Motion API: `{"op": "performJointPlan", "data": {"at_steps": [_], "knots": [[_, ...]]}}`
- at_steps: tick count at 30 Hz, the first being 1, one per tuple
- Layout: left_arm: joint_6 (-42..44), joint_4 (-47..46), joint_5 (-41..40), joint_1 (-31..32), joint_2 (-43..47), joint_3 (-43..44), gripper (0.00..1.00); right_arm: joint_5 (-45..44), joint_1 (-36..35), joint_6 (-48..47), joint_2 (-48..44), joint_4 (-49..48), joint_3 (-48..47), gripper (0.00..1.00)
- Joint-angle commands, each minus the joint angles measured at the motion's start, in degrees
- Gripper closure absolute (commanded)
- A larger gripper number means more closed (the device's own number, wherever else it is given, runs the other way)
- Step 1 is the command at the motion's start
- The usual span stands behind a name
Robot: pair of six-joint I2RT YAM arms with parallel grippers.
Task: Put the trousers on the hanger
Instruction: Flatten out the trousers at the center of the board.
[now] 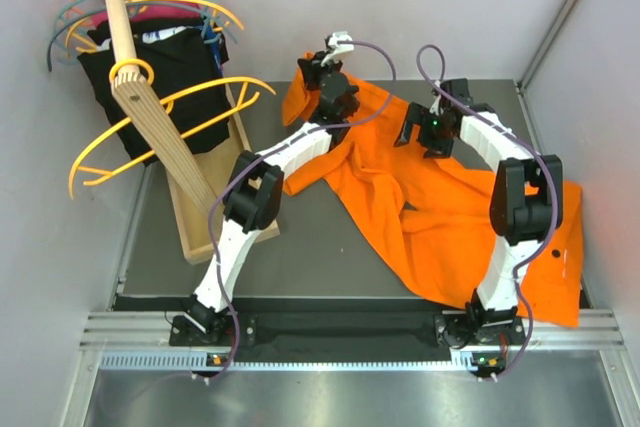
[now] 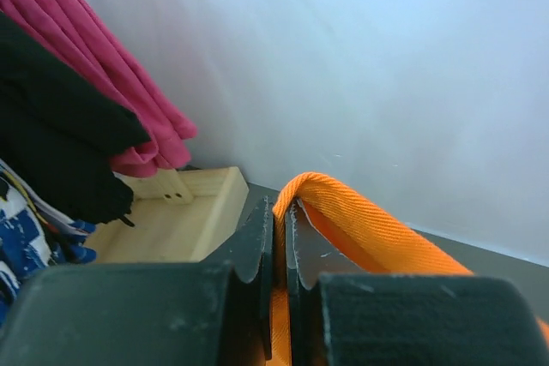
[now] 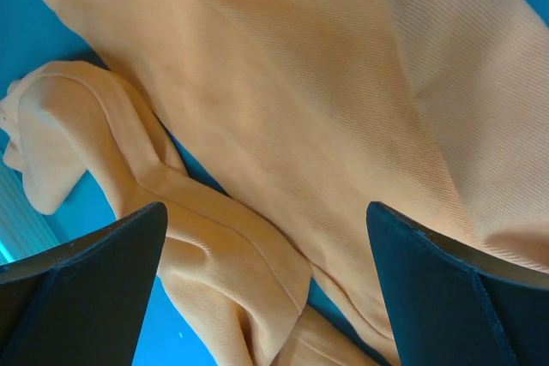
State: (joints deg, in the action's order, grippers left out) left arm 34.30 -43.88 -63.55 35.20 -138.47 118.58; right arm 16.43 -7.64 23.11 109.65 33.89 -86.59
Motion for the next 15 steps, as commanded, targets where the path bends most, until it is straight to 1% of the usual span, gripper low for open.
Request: {"op": "performJointPlan", "data": {"at_steps": [1,4,9,13,14,15], "knots": [[6.04,-6.84,2.09,-0.66,1.28,1.82,1.00,0.89,-1.32,-0.09,-2.68,-0.93,-1.04,0.00],[3.59,-1.49,5.53,-1.45,-1.62,4.37,1.00,0.54,-1.68,-0.17,-3.56,-0.93,0.01,0.00],[5.25,-3.50,4.32,-2.85,-6.71,7.53,1.00,-0.34,-2.20,-0.44,-4.35,-0.75,1.85,0.00],[-0.46,-0.51,5.46,-5.40,-9.00,8.06,1.00,-1.48,-2.56,-0.35,-3.83,-0.67,1.86,0.00],[-1.25,-0.25,4.67,-6.62,-10.66,9.37,1.00,-2.44,-2.47,-0.18,-3.65,-0.58,1.77,0.00],[-3.00,2.11,3.62,-7.33,-11.89,11.04,1.00,-3.76,-2.56,0.61,-3.39,-0.67,1.51,0.00]]}}
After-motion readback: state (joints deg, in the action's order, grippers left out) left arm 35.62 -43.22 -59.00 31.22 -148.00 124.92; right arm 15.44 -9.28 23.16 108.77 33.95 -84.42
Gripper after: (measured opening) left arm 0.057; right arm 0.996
